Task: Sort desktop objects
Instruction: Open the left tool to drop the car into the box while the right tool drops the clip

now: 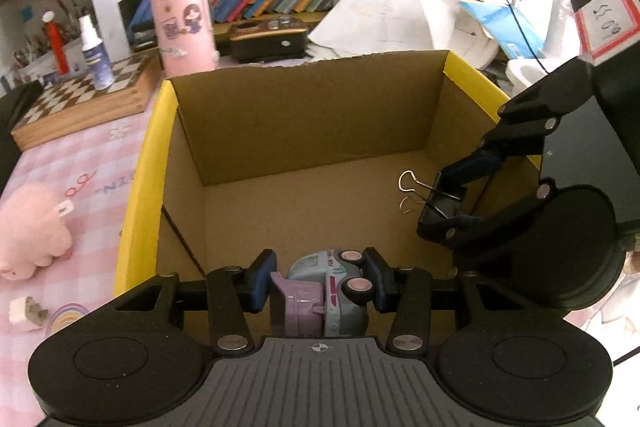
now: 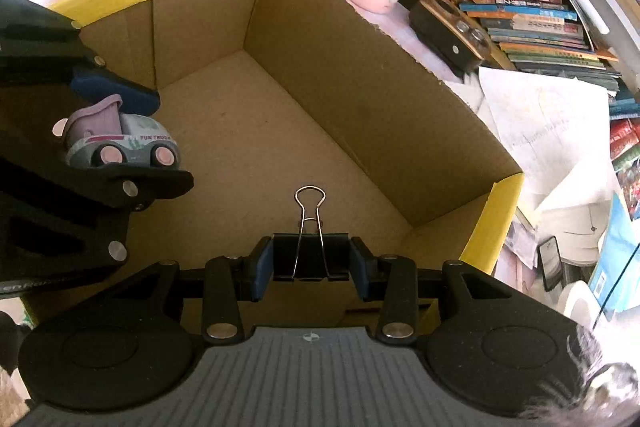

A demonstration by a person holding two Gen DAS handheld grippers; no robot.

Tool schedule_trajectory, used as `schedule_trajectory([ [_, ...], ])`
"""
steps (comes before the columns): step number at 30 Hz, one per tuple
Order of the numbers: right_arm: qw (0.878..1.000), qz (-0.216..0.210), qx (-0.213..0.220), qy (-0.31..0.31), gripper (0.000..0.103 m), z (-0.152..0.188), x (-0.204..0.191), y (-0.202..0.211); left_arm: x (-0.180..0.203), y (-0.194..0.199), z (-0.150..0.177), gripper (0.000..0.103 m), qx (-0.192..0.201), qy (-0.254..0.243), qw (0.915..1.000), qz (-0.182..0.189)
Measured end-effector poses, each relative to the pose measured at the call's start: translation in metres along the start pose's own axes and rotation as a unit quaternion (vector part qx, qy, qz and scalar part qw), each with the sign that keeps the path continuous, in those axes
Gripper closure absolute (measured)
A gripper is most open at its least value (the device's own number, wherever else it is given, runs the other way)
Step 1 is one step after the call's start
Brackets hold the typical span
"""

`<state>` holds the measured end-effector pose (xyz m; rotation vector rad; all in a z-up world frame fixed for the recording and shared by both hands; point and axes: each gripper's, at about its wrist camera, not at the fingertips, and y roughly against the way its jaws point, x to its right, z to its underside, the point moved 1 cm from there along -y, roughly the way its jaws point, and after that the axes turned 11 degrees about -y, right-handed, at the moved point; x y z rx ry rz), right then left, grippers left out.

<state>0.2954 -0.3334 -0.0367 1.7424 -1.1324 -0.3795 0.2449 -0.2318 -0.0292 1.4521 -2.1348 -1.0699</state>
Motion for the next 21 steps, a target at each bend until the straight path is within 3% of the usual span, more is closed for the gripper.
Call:
schedule_trajectory([
  [8,1.0,-0.011,-0.001,-0.011,0.066,0.0,0.008,0.002,0.004,0.006,-0.004,0.055,0.021,-0.009,0.9997,-0.008],
  [13,0.999,-0.014,0.023,-0.028,0.056,-0.001,0.009,0.01,-0.003,0.022,-0.006,0.051,0.053,0.003,0.9984,-0.017],
  [14,0.999,-0.01,0.029,-0.035,0.053,-0.002,0.008,0.013,-0.005,0.027,-0.006,0.046,0.061,0.005,0.9978,-0.025],
  [15,0.998,-0.005,0.036,-0.049,0.043,-0.002,0.01,0.016,-0.007,0.032,-0.007,0.039,0.07,0.007,0.9971,-0.029],
  [16,0.997,-0.006,0.045,-0.064,0.039,-0.001,0.012,0.02,-0.01,0.038,-0.007,0.037,0.08,0.012,0.9963,-0.029],
  [21,0.984,-0.007,0.1,-0.144,0.039,0.007,0.022,0.049,-0.02,0.07,-0.007,0.031,0.131,0.037,0.9898,-0.04],
])
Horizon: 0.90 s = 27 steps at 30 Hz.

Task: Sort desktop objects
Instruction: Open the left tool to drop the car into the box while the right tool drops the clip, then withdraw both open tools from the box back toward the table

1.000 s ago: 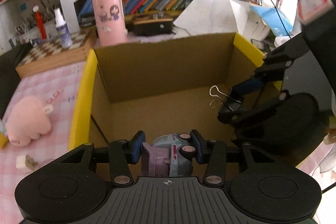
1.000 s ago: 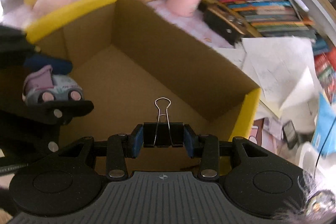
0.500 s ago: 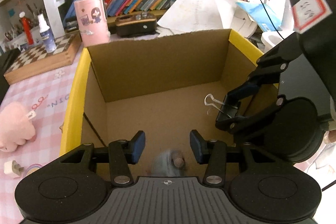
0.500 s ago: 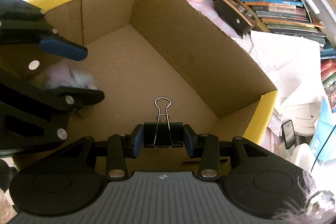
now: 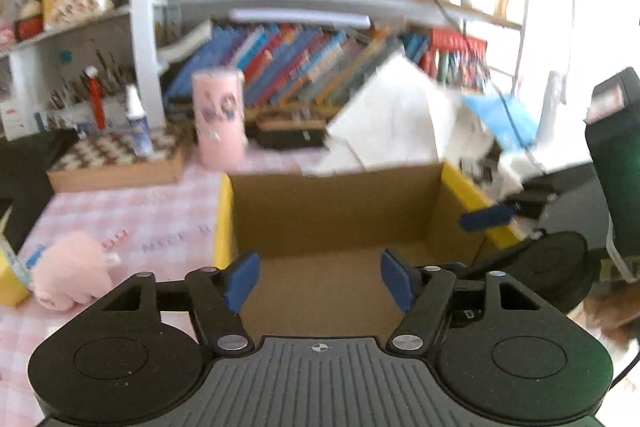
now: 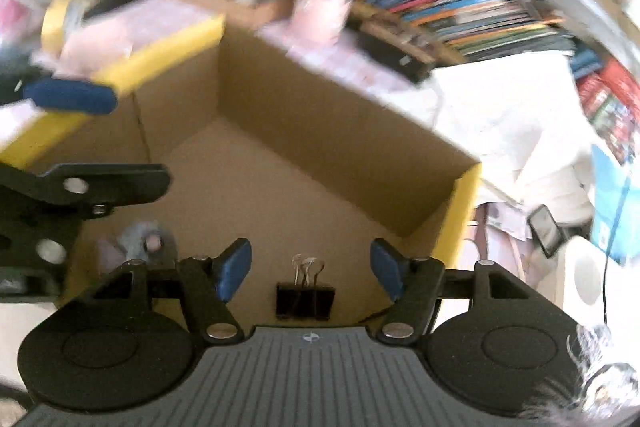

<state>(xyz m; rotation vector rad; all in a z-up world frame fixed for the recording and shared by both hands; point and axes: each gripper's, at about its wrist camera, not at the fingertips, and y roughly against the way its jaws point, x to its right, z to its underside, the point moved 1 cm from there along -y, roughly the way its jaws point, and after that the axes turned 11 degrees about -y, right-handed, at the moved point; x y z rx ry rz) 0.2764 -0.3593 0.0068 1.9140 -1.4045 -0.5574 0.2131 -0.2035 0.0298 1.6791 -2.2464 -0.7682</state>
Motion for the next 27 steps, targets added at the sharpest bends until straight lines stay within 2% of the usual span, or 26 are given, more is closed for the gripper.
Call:
schedule_trajectory([
  [4,0.995,0.022,0.067,-0.071,0.038,0.003,0.006,0.033,-0.009,0.023,-0.003,0.023,0.042,0.02,0.9988,-0.017],
  [7,0.985,0.04,0.113,-0.124,0.038,0.006,0.01,0.055,-0.015,0.037,-0.002,0.023,0.063,0.027,0.9972,-0.029],
  [14,0.957,0.091,0.173,-0.214,0.037,0.026,0.003,0.092,-0.03,0.063,0.013,0.022,0.077,0.044,0.9953,-0.039],
  [22,0.926,0.163,0.212,-0.265,0.035,0.058,-0.024,0.123,-0.055,0.093,0.045,0.021,0.075,0.058,0.9944,-0.048],
  [27,0.92,0.187,0.198,-0.282,0.034,0.078,-0.051,0.13,-0.071,0.109,0.07,0.021,0.062,0.058,0.9952,-0.049],
])
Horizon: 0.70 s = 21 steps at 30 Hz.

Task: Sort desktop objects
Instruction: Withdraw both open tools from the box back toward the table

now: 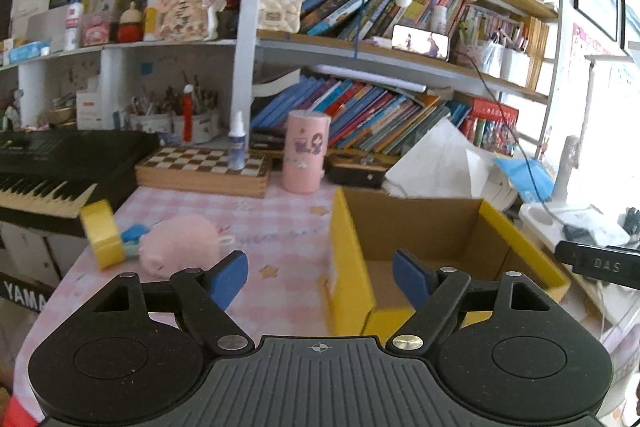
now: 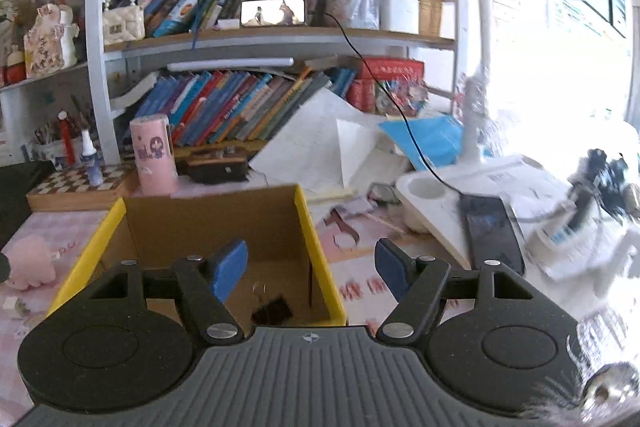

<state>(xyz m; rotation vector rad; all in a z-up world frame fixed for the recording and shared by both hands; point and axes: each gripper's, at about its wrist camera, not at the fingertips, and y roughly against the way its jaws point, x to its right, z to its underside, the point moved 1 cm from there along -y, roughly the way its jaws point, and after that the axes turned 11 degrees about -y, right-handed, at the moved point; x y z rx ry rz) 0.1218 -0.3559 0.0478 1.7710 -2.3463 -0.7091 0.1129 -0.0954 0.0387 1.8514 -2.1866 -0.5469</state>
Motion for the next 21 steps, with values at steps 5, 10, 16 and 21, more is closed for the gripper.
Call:
schedule_trajectory([
  [5,1.0,0.01,-0.021,-0.002,0.032,0.027,-0.014,0.026,-0.019,0.018,0.023,0.021,-0.02,-0.001,0.9998,-0.004],
  [10,0.999,0.012,-0.05,-0.008,0.031,0.055,-0.028,0.048,-0.036,0.036,0.045,0.021,-0.043,-0.001,0.999,-0.013],
  [16,0.996,0.006,-0.09,0.001,0.031,0.09,-0.05,0.066,-0.053,0.05,0.073,0.021,-0.09,0.017,0.9954,-0.028],
  [21,0.991,-0.024,-0.131,0.025,0.03,0.118,-0.074,0.078,-0.057,0.058,0.088,0.02,-0.122,0.006,0.9922,-0.022],
])
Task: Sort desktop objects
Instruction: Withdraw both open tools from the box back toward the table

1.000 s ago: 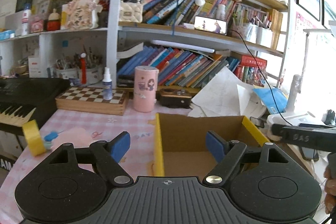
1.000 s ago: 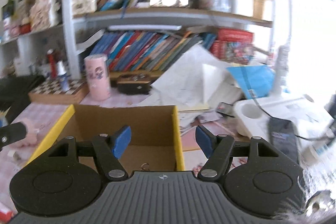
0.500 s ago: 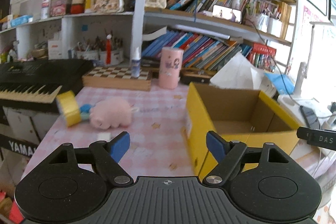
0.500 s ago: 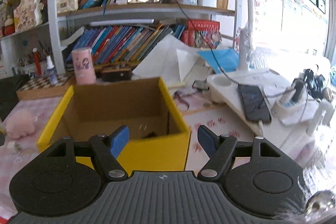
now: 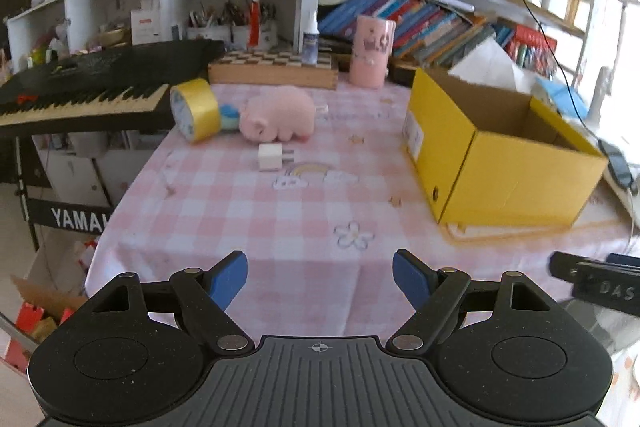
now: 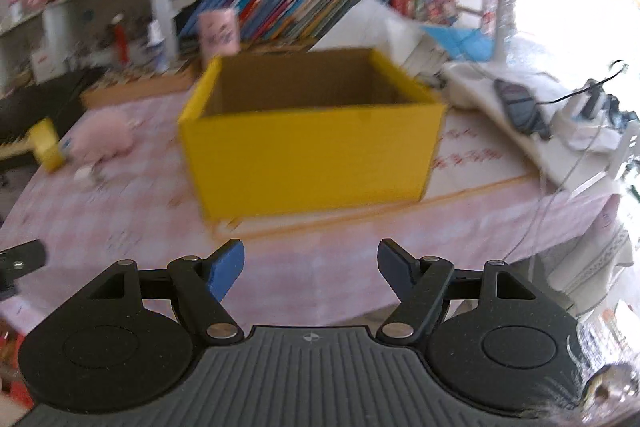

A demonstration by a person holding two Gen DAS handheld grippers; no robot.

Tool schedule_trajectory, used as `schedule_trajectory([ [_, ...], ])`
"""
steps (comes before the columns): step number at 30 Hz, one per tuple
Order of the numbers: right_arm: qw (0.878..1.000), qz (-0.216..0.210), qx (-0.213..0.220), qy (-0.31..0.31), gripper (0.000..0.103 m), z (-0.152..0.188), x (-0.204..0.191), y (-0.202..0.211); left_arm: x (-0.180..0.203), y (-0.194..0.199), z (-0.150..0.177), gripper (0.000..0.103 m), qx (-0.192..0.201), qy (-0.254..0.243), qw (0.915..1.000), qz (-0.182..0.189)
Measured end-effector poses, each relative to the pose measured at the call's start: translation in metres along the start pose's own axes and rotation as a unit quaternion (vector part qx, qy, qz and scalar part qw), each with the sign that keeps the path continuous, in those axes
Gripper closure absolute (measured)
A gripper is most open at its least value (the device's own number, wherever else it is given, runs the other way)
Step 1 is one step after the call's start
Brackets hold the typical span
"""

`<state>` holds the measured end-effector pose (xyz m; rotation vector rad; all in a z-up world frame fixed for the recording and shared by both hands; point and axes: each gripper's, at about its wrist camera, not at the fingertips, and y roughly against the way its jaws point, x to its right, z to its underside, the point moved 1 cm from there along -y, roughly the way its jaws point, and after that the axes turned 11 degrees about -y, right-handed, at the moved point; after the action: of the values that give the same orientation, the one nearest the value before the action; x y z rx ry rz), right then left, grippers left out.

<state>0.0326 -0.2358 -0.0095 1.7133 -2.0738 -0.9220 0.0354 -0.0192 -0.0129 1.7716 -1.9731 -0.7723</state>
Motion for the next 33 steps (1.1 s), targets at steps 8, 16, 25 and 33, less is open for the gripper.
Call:
schedule_trajectory([
  [8,0.998,-0.044,-0.036,0.035,0.027,0.02,-0.035,0.003,-0.015,0.015,0.012,0.013,0.001,-0.013,0.9999,-0.006],
  [16,0.995,-0.067,-0.044,0.057,0.026,0.025,-0.065,0.0,-0.032,0.017,0.018,0.013,-0.015,-0.006,0.9995,-0.028],
  [25,0.989,-0.095,-0.044,0.102,0.026,0.034,-0.098,0.002,-0.052,0.019,0.02,0.013,-0.011,0.006,0.999,-0.042],
  [33,0.988,-0.098,-0.051,0.108,0.026,0.036,-0.112,-0.002,-0.065,0.016,0.023,0.013,-0.017,0.013,0.9989,-0.042],
])
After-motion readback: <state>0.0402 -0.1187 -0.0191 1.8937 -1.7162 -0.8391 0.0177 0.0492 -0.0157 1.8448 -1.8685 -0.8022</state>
